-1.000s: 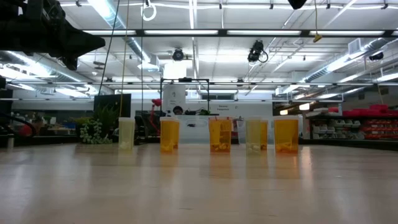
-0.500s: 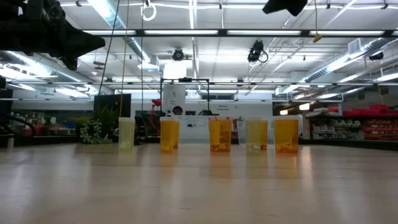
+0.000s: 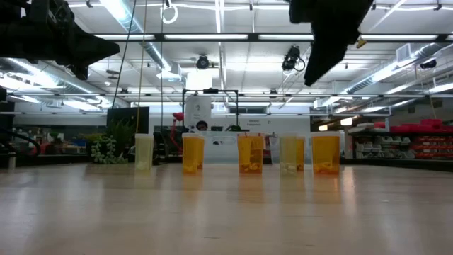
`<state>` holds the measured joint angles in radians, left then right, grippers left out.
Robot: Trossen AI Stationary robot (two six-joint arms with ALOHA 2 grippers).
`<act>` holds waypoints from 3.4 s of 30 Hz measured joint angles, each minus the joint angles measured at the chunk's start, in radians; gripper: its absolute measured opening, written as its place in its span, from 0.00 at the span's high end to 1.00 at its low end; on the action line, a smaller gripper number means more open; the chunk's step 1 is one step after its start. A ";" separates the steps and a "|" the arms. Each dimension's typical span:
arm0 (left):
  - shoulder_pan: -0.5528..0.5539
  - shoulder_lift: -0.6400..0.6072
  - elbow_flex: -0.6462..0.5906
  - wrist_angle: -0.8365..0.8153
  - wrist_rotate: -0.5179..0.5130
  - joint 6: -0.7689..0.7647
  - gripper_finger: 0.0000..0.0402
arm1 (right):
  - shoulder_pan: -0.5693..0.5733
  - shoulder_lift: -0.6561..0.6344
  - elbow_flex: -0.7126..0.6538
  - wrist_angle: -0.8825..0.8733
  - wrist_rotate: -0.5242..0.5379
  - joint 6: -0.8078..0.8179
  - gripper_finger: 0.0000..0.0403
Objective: Pick and place medicine bottles into bin by pill shape (circle, oval)
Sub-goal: Put the bottom right big orange pill into the right transparent bin
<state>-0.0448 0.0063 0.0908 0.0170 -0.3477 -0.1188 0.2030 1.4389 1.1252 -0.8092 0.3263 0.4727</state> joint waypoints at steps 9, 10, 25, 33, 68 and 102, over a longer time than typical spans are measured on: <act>0.000 0.000 0.000 0.000 0.000 0.000 0.94 | -0.129 0.053 0.000 -0.149 -0.117 0.125 0.32; 0.000 0.000 0.000 0.000 0.000 0.000 0.94 | -0.138 0.057 0.000 -0.155 -0.129 0.130 0.32; 0.000 0.000 0.000 -0.007 0.000 0.000 0.92 | -0.112 0.243 0.254 -0.413 -0.150 0.219 0.31; 0.000 0.000 0.000 -0.006 0.000 0.000 0.91 | -0.005 0.197 0.203 -0.414 -0.086 0.369 0.31; 0.000 0.000 0.000 -0.006 0.000 0.000 0.93 | 0.462 -0.066 -0.555 0.234 0.583 0.777 0.16; 0.000 0.000 0.000 -0.006 0.000 0.000 0.93 | 0.438 0.251 -0.747 0.970 0.900 0.637 0.13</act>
<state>-0.0452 0.0063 0.0910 0.0114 -0.3477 -0.1190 0.6410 1.6897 0.3782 0.1608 1.2264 1.1094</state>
